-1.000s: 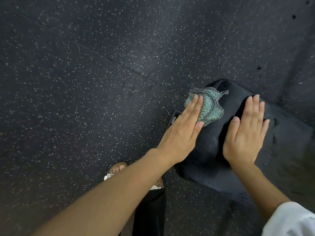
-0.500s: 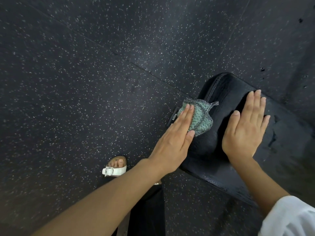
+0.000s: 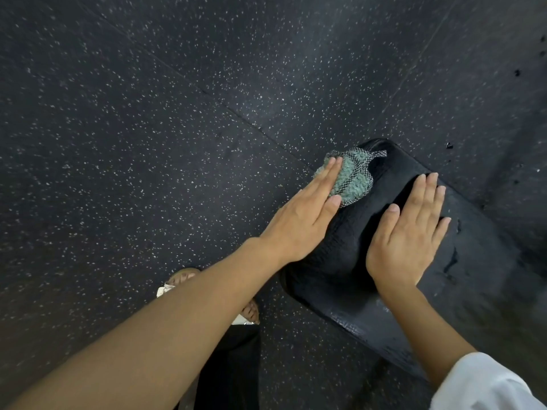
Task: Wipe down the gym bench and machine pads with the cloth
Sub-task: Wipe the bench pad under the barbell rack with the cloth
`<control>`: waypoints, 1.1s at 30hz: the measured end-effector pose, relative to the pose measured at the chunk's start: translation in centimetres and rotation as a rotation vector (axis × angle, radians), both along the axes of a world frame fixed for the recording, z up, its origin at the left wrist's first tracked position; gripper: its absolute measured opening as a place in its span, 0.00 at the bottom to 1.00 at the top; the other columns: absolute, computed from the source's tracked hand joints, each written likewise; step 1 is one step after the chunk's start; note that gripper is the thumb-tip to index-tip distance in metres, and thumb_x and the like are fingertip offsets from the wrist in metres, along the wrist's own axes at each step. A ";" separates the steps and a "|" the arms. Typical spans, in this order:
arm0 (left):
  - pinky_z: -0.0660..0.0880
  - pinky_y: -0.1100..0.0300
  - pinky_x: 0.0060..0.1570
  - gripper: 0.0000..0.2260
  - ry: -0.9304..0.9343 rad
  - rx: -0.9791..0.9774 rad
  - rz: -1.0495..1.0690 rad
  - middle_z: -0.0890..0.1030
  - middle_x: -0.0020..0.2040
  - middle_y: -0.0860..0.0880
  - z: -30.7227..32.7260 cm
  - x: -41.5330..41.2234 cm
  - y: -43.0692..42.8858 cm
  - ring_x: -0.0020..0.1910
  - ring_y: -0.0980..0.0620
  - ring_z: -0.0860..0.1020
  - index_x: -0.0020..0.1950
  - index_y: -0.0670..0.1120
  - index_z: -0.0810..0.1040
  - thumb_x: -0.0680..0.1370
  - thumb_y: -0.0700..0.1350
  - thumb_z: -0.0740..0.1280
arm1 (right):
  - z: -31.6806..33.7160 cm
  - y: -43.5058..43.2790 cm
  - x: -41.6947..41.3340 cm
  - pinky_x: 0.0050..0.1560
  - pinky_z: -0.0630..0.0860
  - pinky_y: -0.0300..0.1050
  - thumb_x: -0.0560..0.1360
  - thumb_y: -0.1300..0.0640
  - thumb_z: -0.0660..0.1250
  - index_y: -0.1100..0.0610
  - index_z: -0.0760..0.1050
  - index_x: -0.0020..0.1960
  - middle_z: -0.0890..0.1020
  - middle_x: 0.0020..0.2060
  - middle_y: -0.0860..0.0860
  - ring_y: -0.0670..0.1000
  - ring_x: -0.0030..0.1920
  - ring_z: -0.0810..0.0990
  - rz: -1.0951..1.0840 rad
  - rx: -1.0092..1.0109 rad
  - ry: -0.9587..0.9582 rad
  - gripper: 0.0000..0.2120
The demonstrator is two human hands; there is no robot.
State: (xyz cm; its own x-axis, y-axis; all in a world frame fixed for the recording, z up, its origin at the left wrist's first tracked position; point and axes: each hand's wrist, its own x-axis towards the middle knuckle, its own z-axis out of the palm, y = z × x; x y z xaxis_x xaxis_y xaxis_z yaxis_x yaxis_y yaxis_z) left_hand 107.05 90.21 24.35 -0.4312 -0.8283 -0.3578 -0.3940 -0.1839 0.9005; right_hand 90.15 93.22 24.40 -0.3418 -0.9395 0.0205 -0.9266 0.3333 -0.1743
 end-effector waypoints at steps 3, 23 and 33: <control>0.46 0.66 0.75 0.24 0.002 -0.006 0.040 0.47 0.81 0.57 0.0 0.4 1.6 0.78 0.63 0.46 0.80 0.54 0.43 0.86 0.49 0.49 | 0.0 0.0 0.0 0.77 0.44 0.57 0.81 0.50 0.43 0.57 0.50 0.81 0.52 0.80 0.51 0.51 0.80 0.48 0.004 -0.003 -0.004 0.29; 0.52 0.73 0.72 0.24 -0.104 -0.063 0.180 0.58 0.76 0.58 2.2 4.0 11.2 0.76 0.62 0.59 0.79 0.52 0.53 0.85 0.38 0.54 | 1.3 0.0 -0.1 0.77 0.44 0.58 0.81 0.50 0.45 0.58 0.51 0.80 0.52 0.80 0.52 0.53 0.80 0.47 0.028 0.062 -0.129 0.29; 0.66 0.70 0.32 0.13 -0.070 0.003 0.272 0.73 0.34 0.59 8.7 7.6 7.6 0.30 0.65 0.72 0.64 0.43 0.76 0.85 0.40 0.55 | 8.6 3.1 5.6 0.72 0.52 0.30 0.83 0.59 0.57 0.55 0.52 0.80 0.54 0.80 0.46 0.44 0.78 0.53 0.128 0.182 -0.547 0.28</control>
